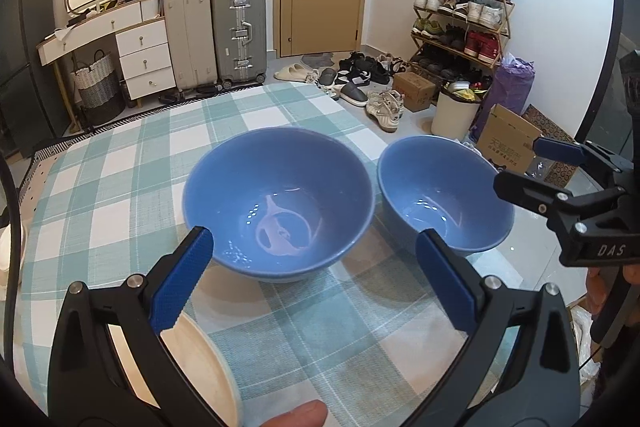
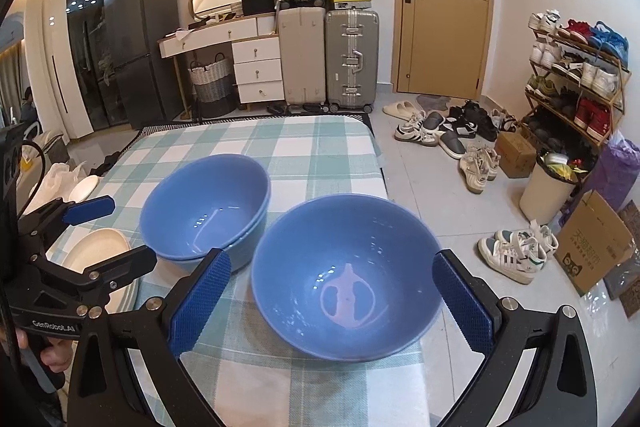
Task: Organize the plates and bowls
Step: 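Move both grippers to the rims of the nearer blue bowl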
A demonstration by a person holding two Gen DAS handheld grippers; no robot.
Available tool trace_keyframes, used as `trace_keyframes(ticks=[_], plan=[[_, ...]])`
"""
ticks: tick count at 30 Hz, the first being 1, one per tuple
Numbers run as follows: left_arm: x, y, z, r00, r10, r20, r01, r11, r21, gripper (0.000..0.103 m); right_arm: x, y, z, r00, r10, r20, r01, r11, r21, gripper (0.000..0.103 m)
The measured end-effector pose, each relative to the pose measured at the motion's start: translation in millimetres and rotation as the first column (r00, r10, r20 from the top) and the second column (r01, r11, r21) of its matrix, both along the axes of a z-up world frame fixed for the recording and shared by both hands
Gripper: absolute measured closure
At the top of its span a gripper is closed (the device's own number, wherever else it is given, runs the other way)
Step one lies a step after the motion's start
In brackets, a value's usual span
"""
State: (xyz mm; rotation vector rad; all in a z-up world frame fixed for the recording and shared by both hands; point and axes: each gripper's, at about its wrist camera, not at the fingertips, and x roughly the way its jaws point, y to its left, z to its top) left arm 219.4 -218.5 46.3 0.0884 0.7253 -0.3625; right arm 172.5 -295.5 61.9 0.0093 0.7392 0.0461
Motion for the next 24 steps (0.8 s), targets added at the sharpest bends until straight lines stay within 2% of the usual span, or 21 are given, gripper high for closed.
trace_keyframes(ticks=[14, 17, 24], plan=[[-4, -58, -12, 0.995, -0.087, -0.048, 0.087, 0.996, -0.008, 0.003, -13, -42, -10, 0.998, -0.062, -0.013, 0.062, 0.998, 0.027, 0.001], [-2, -67, -16, 0.993, -0.088, -0.083, 0.087, 0.996, -0.02, 0.005, -15, -52, -15, 0.997, -0.08, -0.023, 0.081, 0.996, 0.04, 0.001], [-3, -87, -21, 0.988, -0.126, -0.094, 0.124, 0.992, -0.024, 0.008, -12, -71, -27, 0.994, -0.102, -0.044, 0.105, 0.993, 0.057, 0.004]])
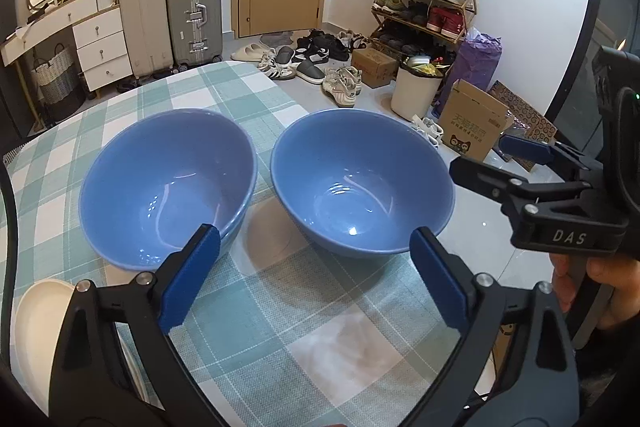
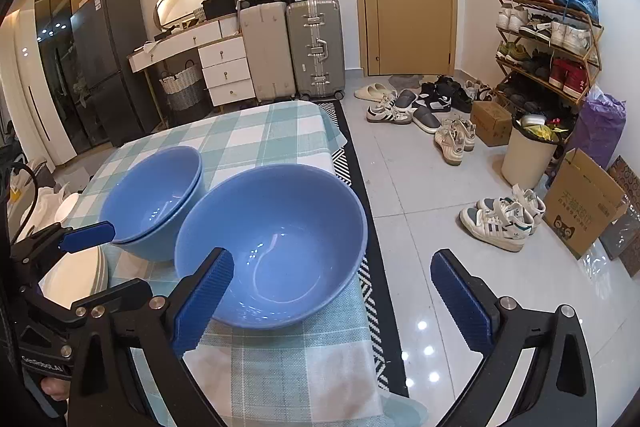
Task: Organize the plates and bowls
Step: 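Move both grippers to the rims of the nearer blue bowl, then close the left gripper on the bowl rim while the right gripper clamps its opposite rim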
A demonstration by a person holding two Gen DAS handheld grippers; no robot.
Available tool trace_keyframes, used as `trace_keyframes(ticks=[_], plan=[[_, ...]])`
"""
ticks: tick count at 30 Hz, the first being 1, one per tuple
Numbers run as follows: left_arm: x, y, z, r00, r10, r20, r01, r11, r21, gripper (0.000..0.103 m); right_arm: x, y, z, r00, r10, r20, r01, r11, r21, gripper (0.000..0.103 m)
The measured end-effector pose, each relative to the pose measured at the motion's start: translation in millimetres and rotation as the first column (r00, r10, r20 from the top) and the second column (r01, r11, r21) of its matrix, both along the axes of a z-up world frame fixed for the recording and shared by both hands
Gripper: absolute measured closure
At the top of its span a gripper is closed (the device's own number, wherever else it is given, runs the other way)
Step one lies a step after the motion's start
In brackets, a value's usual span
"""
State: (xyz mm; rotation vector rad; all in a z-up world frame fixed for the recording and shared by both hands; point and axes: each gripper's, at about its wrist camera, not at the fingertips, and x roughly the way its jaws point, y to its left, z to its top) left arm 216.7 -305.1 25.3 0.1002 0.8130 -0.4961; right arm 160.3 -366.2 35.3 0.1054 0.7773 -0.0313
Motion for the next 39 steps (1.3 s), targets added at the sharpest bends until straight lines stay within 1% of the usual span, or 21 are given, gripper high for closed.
trace_keyframes(ticks=[4, 9, 11, 14, 16, 19, 23, 27, 28, 32, 35, 37, 38, 39], plan=[[5, -6, -4, 1.0, -0.003, -0.029, 0.002, 1.0, -0.021, 0.009, 3, -6, -6, 1.0, -0.008, -0.012, 0.008, 1.0, -0.001, 0.007], [13, -14, -12, 0.998, -0.01, -0.058, 0.008, 0.999, -0.037, 0.01, 7, -15, -15, 0.999, -0.016, -0.032, 0.016, 1.0, 0.007, 0.016], [17, -16, -18, 0.997, -0.011, -0.08, 0.008, 0.999, -0.039, 0.014, 10, -18, -20, 0.999, -0.019, -0.044, 0.02, 1.0, 0.009, 0.02], [21, -22, -23, 0.996, -0.009, -0.094, 0.005, 0.999, -0.039, 0.021, 14, -21, -28, 0.998, -0.021, -0.062, 0.021, 1.0, 0.007, 0.025], [25, -24, -27, 0.994, -0.006, -0.107, 0.002, 0.999, -0.038, 0.028, 16, -23, -31, 0.997, -0.021, -0.069, 0.022, 1.0, 0.009, 0.027], [30, -28, -31, 0.993, 0.001, -0.115, -0.006, 0.999, -0.038, 0.032, 20, -24, -34, 0.997, -0.016, -0.073, 0.017, 1.0, 0.012, 0.028], [39, -31, -35, 0.994, 0.007, -0.113, -0.011, 1.0, -0.028, 0.036, 25, -25, -37, 0.997, -0.008, -0.078, 0.009, 1.0, 0.017, 0.035], [47, -32, -39, 0.993, 0.019, -0.115, -0.022, 1.0, -0.021, 0.039, 32, -25, -42, 0.996, -0.007, -0.085, 0.009, 1.0, 0.021, 0.037], [49, -32, -41, 0.993, 0.02, -0.116, -0.023, 1.0, -0.019, 0.042, 34, -25, -43, 0.996, -0.009, -0.087, 0.011, 1.0, 0.026, 0.038], [52, -34, -44, 0.994, 0.019, -0.111, -0.02, 1.0, -0.008, 0.047, 41, -24, -48, 0.995, -0.011, -0.097, 0.015, 0.999, 0.042, 0.044], [56, -36, -47, 0.995, 0.018, -0.103, -0.017, 1.0, 0.01, 0.049, 45, -22, -52, 0.994, -0.011, -0.106, 0.016, 0.999, 0.046, 0.053], [57, -36, -49, 0.995, 0.024, -0.094, -0.022, 1.0, 0.02, 0.051, 48, -20, -55, 0.994, -0.01, -0.112, 0.015, 0.999, 0.037, 0.056], [58, -37, -50, 0.996, 0.028, -0.089, -0.026, 0.999, 0.023, 0.052, 49, -19, -56, 0.993, -0.01, -0.117, 0.014, 0.999, 0.031, 0.06], [59, -37, -51, 0.996, 0.029, -0.086, -0.027, 0.999, 0.028, 0.055, 50, -18, -58, 0.992, -0.011, -0.122, 0.015, 1.0, 0.027, 0.065]])
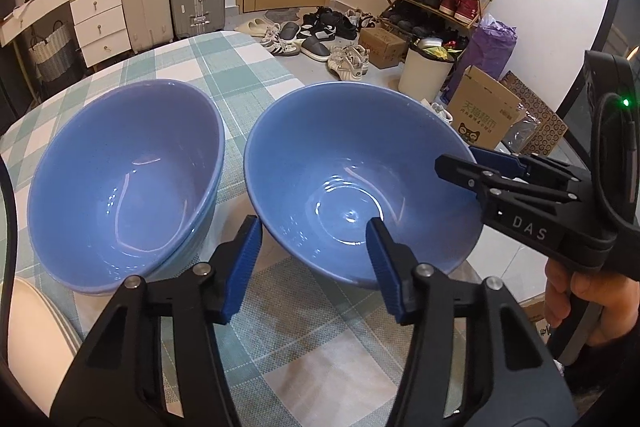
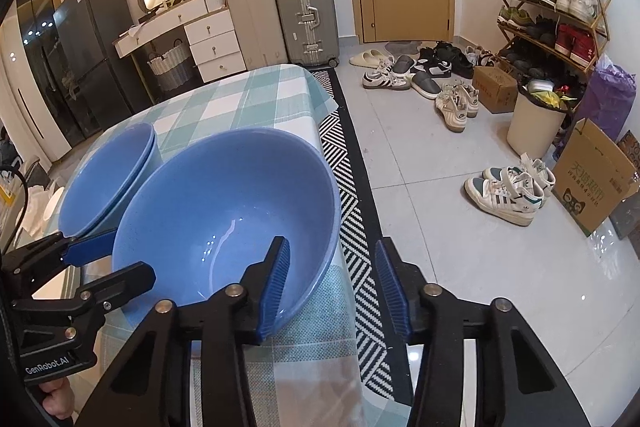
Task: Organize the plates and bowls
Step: 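Close the left gripper on the bowl rim while the right gripper clamps its opposite rim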
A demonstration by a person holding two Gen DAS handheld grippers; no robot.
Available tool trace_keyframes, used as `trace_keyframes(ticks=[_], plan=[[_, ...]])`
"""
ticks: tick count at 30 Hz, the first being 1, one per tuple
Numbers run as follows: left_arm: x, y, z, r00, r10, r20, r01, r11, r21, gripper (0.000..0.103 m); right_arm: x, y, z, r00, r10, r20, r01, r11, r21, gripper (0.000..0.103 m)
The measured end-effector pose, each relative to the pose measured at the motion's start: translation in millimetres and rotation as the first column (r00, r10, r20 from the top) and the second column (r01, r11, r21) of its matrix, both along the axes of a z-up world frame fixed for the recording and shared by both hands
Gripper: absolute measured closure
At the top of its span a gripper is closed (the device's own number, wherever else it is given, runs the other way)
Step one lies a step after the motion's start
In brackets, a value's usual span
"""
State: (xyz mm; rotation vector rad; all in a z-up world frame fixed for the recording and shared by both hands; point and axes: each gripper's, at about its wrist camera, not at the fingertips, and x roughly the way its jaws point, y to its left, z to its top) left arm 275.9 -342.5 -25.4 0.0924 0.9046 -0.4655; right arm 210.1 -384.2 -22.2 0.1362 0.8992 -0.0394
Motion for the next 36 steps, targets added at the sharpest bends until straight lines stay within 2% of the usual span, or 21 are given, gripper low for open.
trace_keyframes(ticks=[1, 6, 9, 15, 20, 36], plan=[[2, -1, -1, 1.0, -0.003, -0.001, 0.003, 1.0, 0.004, 0.062, 1, 1, -1, 1.0, -0.001, -0.002, 0.001, 1.0, -0.001, 0.067], [7, -2, -3, 1.0, -0.009, 0.007, 0.009, 1.0, 0.004, 0.072, 2, 6, -2, 1.0, -0.007, -0.008, 0.006, 0.999, -0.032, 0.086], [7, -4, -3, 1.0, -0.012, 0.013, 0.012, 1.0, 0.016, 0.073, 0, 11, -3, 1.0, -0.012, -0.006, 0.011, 0.998, -0.065, 0.086], [7, -3, -3, 1.0, -0.017, 0.01, 0.017, 1.0, 0.009, 0.075, -6, 12, -1, 1.0, -0.025, -0.011, 0.025, 0.997, -0.07, 0.086], [1, 1, 3, 0.999, -0.023, 0.029, 0.023, 1.0, 0.01, 0.075, -15, 13, 11, 0.999, -0.039, 0.019, 0.04, 0.997, -0.063, 0.086], [-39, 29, 66, 0.988, -0.035, 0.148, 0.039, 0.999, -0.029, 0.075, -52, 43, 81, 0.99, -0.039, 0.139, 0.058, 0.989, -0.134, 0.086]])
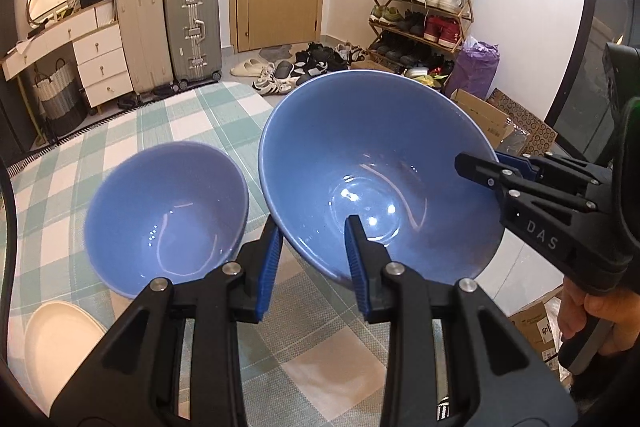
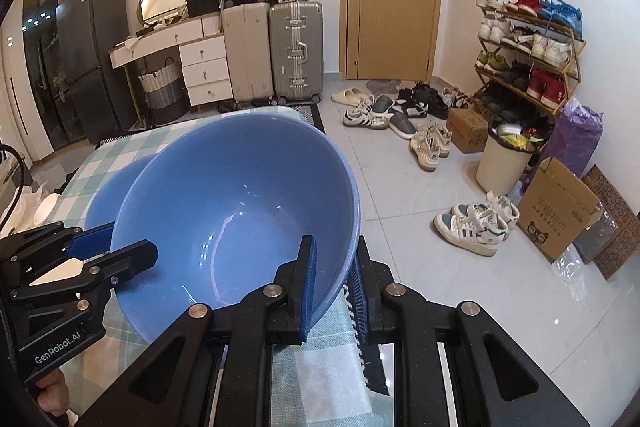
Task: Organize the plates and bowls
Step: 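Close the left gripper on the bowl rim while the right gripper clamps its opposite rim, then lift the blue bowl with both grippers and lower it into the other blue bowl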
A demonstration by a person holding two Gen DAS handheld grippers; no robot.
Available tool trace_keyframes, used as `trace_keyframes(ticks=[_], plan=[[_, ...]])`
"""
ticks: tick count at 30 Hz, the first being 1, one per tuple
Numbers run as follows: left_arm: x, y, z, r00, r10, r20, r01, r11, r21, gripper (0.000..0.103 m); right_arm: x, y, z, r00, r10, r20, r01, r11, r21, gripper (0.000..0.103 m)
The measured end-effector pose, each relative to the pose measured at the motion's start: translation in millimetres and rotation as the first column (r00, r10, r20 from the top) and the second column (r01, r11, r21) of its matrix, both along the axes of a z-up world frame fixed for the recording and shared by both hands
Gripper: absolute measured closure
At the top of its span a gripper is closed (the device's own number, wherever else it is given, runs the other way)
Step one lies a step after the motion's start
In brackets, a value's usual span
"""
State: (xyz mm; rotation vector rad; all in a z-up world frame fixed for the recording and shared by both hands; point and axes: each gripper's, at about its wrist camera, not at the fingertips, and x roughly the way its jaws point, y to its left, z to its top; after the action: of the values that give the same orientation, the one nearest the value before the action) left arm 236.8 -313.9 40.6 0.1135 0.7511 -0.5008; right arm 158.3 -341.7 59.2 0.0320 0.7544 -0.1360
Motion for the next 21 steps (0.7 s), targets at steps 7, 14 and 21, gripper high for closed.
trace_keyframes(ticks=[7, 14, 21], plan=[[-19, 22, 36, 0.999, 0.005, 0.052, -0.004, 1.0, -0.019, 0.075, -10, 23, 34, 0.999, 0.011, 0.048, -0.009, 0.999, -0.031, 0.085], [-30, 49, 66, 0.997, 0.039, 0.072, -0.037, 0.999, -0.035, 0.075, -9, 55, 62, 0.996, 0.028, 0.08, -0.021, 0.997, -0.078, 0.084], [-32, 87, 93, 0.991, 0.083, 0.101, -0.079, 0.996, -0.046, 0.075, 0, 86, 79, 0.993, 0.077, 0.094, -0.069, 0.994, -0.087, 0.084]])
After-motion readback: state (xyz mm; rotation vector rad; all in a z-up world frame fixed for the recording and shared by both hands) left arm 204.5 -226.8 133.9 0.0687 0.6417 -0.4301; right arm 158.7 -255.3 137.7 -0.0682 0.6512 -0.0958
